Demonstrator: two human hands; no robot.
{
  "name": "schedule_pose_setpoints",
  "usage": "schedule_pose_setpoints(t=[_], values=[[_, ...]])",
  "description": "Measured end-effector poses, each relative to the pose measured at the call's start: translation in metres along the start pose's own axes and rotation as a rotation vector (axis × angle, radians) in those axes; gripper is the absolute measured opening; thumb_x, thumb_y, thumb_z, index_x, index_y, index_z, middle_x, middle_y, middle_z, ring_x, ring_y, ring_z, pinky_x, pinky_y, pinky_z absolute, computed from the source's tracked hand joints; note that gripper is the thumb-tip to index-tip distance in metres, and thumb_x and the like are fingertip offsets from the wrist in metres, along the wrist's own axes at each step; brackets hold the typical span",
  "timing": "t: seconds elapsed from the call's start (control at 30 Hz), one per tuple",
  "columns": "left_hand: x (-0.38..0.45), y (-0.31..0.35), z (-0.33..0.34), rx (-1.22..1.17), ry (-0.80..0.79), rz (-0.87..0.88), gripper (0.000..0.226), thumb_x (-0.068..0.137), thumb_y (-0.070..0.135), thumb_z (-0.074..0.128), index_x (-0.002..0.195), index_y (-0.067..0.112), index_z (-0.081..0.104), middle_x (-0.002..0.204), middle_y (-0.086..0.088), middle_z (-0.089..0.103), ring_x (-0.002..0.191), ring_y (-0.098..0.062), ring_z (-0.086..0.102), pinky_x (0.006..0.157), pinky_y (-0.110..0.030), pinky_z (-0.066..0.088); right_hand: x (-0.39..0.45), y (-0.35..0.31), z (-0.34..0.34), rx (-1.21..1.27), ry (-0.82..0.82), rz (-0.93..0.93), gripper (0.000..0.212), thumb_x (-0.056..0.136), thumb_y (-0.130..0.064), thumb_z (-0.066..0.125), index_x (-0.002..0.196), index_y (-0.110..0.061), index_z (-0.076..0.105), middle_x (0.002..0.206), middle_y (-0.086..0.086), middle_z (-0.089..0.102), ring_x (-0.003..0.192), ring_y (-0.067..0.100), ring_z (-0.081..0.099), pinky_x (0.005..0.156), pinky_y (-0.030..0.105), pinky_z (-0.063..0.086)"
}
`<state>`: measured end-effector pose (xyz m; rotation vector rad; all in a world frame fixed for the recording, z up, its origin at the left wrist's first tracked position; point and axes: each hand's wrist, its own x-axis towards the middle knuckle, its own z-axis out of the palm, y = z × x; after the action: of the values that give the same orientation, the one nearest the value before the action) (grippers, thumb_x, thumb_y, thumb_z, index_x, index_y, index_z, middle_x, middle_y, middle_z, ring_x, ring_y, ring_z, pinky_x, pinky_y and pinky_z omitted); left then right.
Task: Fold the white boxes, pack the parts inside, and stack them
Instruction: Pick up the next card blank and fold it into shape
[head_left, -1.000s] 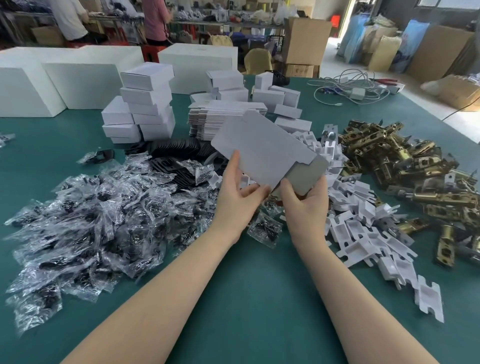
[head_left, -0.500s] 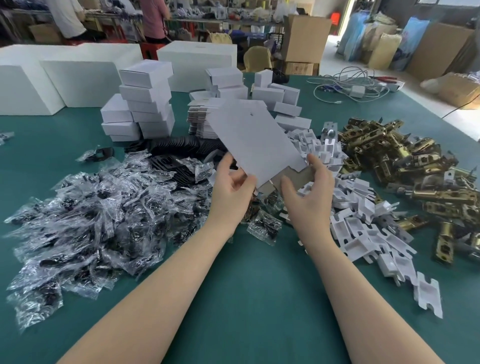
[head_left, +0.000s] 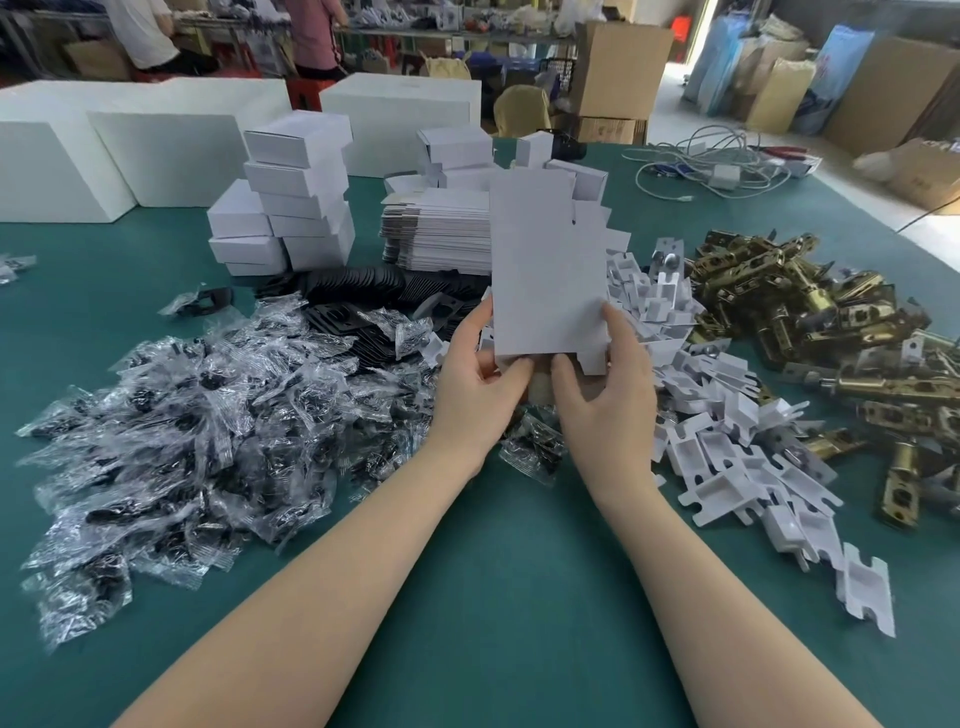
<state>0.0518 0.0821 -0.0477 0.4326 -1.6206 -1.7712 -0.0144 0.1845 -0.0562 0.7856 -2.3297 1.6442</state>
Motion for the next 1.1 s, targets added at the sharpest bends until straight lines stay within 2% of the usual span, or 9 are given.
schedule_pose_setpoints(t=[0.1,0.2,0.3,0.4,0.53,0.7,0.8,0.93,1.1], values=[[-0.002,0.001,0.002,0.022,0.018,0.007,0.058,0.090,-0.002,0.062,0.141,0.023,0.046,0.092,0.005,0.074,0.086,-0.005,0.070,0.075,-0.022,0.057,-0.001,-0.001,0.000,-0.137,0.024,-0.069,0.055,0.095,-0.031,0.058,0.147,-0.023,0.041,0.137,0.002,0.054,0.109,-0.002,0.043,0.078,0.002,0.035],[-0.004,-0.001,0.004,0.057,0.110,0.032,0.044,0.094,0.007,0.059,0.133,0.026,0.049,0.107,0.015,0.066,0.091,0.008,0.064,0.072,-0.010,0.049,-0.003,-0.005,-0.001,-0.402,0.101,-0.244,0.044,0.094,-0.029,0.058,0.134,-0.012,0.058,0.104,0.009,0.072,0.082,0.027,0.066,0.067,0.033,0.047],[-0.004,-0.002,0.002,0.126,0.173,0.088,0.041,0.097,0.012,0.056,0.135,0.022,0.046,0.114,0.023,0.057,0.095,0.017,0.056,0.074,-0.004,0.044,-0.005,-0.011,0.003,-0.507,0.099,-0.339,0.037,0.089,-0.024,0.062,0.121,-0.007,0.067,0.063,0.005,0.068,0.048,0.029,0.058,0.053,0.027,0.036],[-0.002,-0.002,0.000,0.253,0.120,0.133,0.059,0.097,0.001,0.048,0.151,0.022,0.035,0.127,0.040,0.039,0.108,0.035,0.036,0.088,0.006,0.031,-0.006,-0.013,0.004,-0.531,0.070,-0.317,0.039,0.087,-0.018,0.064,0.124,-0.006,0.066,0.050,0.001,0.058,0.038,0.023,0.037,0.050,0.021,0.023],[-0.003,-0.001,0.000,0.310,0.068,0.155,0.065,0.093,-0.005,0.045,0.152,0.020,0.037,0.141,0.028,0.044,0.117,0.029,0.036,0.093,0.004,0.031,-0.005,-0.009,0.002,-0.509,-0.081,-0.118,0.051,0.092,-0.027,0.051,0.142,-0.018,0.048,0.072,-0.001,0.062,0.052,0.017,0.044,0.046,0.022,0.023],[-0.009,-0.003,0.005,0.288,0.058,0.146,0.061,0.092,-0.003,0.051,0.148,0.021,0.042,0.124,0.030,0.054,0.106,0.021,0.052,0.081,0.001,0.038,-0.002,-0.004,0.000,-0.333,-0.088,-0.002,0.054,0.092,-0.022,0.050,0.146,-0.024,0.040,0.121,0.004,0.062,0.089,0.020,0.056,0.065,0.030,0.032],[-0.011,-0.006,0.006,0.336,0.087,0.136,0.057,0.093,0.004,0.055,0.143,0.026,0.037,0.102,0.034,0.060,0.090,0.010,0.059,0.070,-0.006,0.044,-0.002,-0.004,-0.002,-0.293,-0.047,-0.011,0.054,0.090,-0.013,0.052,0.143,-0.021,0.046,0.109,0.006,0.067,0.085,0.023,0.059,0.066,0.029,0.034],[-0.011,-0.007,0.004,0.427,-0.007,0.119,0.079,0.091,-0.008,0.041,0.157,0.028,0.015,0.117,0.047,0.034,0.099,0.033,0.040,0.075,0.007,0.033,-0.002,-0.007,0.000,-0.187,0.015,-0.030,0.053,0.090,-0.008,0.051,0.142,-0.017,0.051,0.082,-0.007,0.058,0.070,0.017,0.055,0.060,0.025,0.036],[-0.009,-0.008,0.002,0.542,-0.104,0.083,0.084,0.091,-0.007,0.036,0.157,0.034,0.006,0.138,0.007,0.042,0.114,0.004,0.044,0.090,-0.004,0.037,-0.001,-0.003,-0.001,0.022,-0.010,0.027,0.052,0.092,-0.015,0.047,0.144,-0.023,0.048,0.080,-0.023,0.060,0.062,0.003,0.054,0.051,0.012,0.039]])
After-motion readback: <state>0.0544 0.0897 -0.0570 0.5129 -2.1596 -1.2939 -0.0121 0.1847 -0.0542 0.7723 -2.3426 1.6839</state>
